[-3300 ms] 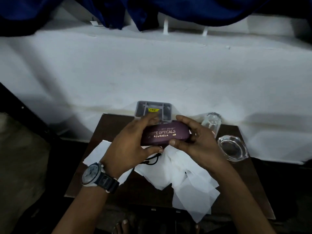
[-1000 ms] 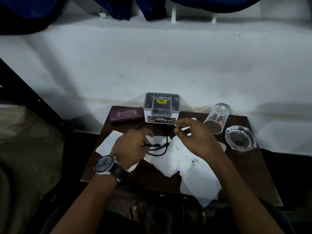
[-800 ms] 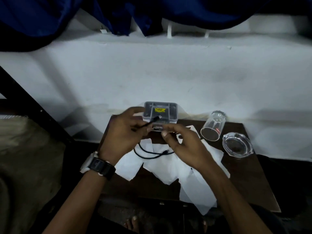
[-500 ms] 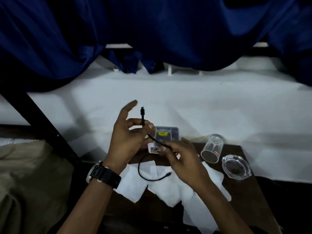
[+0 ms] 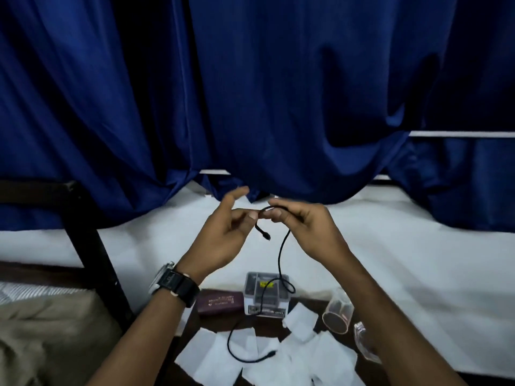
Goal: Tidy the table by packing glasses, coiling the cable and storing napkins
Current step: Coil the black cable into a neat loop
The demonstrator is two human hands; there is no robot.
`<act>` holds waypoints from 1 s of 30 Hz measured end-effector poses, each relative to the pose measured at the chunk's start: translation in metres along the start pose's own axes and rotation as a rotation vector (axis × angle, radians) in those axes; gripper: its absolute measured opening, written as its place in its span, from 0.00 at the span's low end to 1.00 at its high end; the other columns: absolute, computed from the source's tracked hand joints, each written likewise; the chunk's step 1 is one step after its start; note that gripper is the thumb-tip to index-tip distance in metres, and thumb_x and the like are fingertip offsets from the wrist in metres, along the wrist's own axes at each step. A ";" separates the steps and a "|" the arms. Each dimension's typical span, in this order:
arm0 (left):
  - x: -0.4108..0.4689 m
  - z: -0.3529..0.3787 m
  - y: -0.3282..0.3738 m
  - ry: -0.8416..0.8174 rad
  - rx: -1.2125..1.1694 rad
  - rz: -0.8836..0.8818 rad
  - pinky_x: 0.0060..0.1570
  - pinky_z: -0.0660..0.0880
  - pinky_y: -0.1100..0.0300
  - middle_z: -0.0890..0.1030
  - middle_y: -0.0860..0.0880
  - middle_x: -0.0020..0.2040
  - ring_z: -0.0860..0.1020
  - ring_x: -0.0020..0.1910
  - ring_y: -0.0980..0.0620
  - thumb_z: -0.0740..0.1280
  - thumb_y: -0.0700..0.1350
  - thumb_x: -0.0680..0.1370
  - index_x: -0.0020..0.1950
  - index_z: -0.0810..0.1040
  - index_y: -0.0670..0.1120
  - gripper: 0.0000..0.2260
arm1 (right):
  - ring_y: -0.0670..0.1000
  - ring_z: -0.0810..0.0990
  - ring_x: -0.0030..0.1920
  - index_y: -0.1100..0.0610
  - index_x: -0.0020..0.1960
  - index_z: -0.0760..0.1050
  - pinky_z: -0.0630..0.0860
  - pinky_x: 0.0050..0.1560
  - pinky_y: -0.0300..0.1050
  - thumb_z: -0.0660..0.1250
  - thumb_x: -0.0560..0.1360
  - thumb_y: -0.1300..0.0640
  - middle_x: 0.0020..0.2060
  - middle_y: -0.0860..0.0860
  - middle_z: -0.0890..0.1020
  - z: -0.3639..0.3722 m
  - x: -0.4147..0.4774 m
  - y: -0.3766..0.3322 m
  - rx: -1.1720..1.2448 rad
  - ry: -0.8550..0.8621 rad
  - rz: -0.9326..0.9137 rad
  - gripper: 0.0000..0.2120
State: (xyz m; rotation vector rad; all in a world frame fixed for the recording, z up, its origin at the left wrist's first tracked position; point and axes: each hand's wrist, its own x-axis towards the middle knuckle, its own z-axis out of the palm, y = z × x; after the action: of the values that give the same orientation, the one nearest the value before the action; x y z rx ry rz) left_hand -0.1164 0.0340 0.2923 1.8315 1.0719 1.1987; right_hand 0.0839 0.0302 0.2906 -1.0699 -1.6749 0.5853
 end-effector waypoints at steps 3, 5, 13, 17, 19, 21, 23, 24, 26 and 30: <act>0.003 -0.003 0.025 -0.054 -0.083 0.034 0.64 0.72 0.55 0.87 0.53 0.50 0.85 0.55 0.56 0.62 0.58 0.83 0.74 0.61 0.59 0.21 | 0.41 0.86 0.53 0.52 0.64 0.82 0.77 0.62 0.39 0.68 0.81 0.53 0.45 0.43 0.89 -0.013 0.011 -0.025 0.023 0.003 -0.050 0.12; 0.005 -0.005 0.042 -0.075 -0.131 0.062 0.61 0.76 0.54 0.84 0.53 0.39 0.86 0.46 0.54 0.62 0.59 0.82 0.75 0.62 0.56 0.23 | 0.42 0.87 0.48 0.52 0.64 0.81 0.79 0.57 0.37 0.68 0.81 0.54 0.44 0.44 0.89 -0.020 0.016 -0.044 0.055 0.008 -0.065 0.12; 0.014 -0.038 0.151 -0.199 -0.273 -0.129 0.20 0.56 0.67 0.59 0.54 0.27 0.56 0.22 0.58 0.56 0.68 0.80 0.41 0.82 0.48 0.27 | 0.48 0.85 0.39 0.45 0.57 0.84 0.81 0.35 0.40 0.70 0.80 0.52 0.38 0.46 0.87 -0.061 0.038 -0.143 0.001 0.073 -0.239 0.07; 0.014 -0.061 0.197 -0.351 -0.739 -0.008 0.19 0.61 0.67 0.63 0.54 0.28 0.61 0.22 0.59 0.59 0.60 0.83 0.40 0.81 0.47 0.22 | 0.46 0.76 0.30 0.48 0.53 0.86 0.75 0.34 0.42 0.70 0.80 0.50 0.33 0.47 0.85 -0.070 0.049 -0.183 0.046 0.106 -0.319 0.06; 0.014 -0.063 0.215 -0.347 -0.934 0.126 0.24 0.69 0.67 0.75 0.52 0.33 0.71 0.27 0.59 0.59 0.55 0.84 0.45 0.83 0.47 0.18 | 0.42 0.77 0.34 0.46 0.53 0.84 0.76 0.41 0.42 0.67 0.82 0.52 0.32 0.47 0.83 -0.067 0.049 -0.194 0.050 0.042 -0.330 0.07; 0.018 -0.062 0.228 -0.278 -0.996 0.244 0.39 0.81 0.64 0.86 0.46 0.49 0.85 0.42 0.53 0.57 0.51 0.85 0.52 0.83 0.45 0.17 | 0.38 0.75 0.31 0.47 0.48 0.82 0.72 0.39 0.37 0.63 0.84 0.51 0.31 0.46 0.82 -0.062 0.044 -0.201 -0.039 -0.045 -0.313 0.10; 0.024 -0.060 0.234 -0.206 -0.969 0.325 0.59 0.81 0.56 0.83 0.41 0.64 0.83 0.62 0.46 0.53 0.47 0.86 0.62 0.79 0.42 0.17 | 0.39 0.74 0.30 0.50 0.46 0.78 0.70 0.36 0.36 0.61 0.84 0.49 0.31 0.46 0.82 -0.061 0.036 -0.204 -0.144 -0.104 -0.289 0.12; 0.027 -0.059 0.235 -0.169 -0.934 0.342 0.64 0.78 0.54 0.81 0.41 0.67 0.80 0.66 0.45 0.53 0.46 0.87 0.65 0.77 0.42 0.16 | 0.39 0.74 0.30 0.51 0.46 0.77 0.70 0.36 0.36 0.60 0.84 0.49 0.31 0.45 0.82 -0.062 0.033 -0.205 -0.179 -0.122 -0.280 0.12; 0.030 -0.056 0.234 -0.102 -0.810 0.349 0.68 0.75 0.55 0.81 0.43 0.68 0.79 0.68 0.47 0.53 0.45 0.87 0.67 0.75 0.43 0.15 | 0.39 0.75 0.30 0.52 0.47 0.77 0.71 0.35 0.34 0.60 0.84 0.49 0.30 0.44 0.80 -0.067 0.025 -0.206 -0.228 -0.152 -0.254 0.11; 0.031 -0.054 0.222 0.016 -0.055 0.507 0.58 0.79 0.62 0.88 0.50 0.55 0.86 0.54 0.53 0.54 0.49 0.87 0.67 0.74 0.46 0.14 | 0.37 0.76 0.30 0.53 0.43 0.80 0.72 0.36 0.33 0.66 0.81 0.48 0.29 0.38 0.80 -0.080 0.013 -0.212 -0.350 -0.123 -0.241 0.13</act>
State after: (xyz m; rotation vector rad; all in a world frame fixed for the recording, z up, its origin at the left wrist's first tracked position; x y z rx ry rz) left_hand -0.1013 -0.0259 0.5149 2.1220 0.5848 1.5102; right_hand 0.0783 -0.0714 0.4936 -1.0690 -2.0298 0.2074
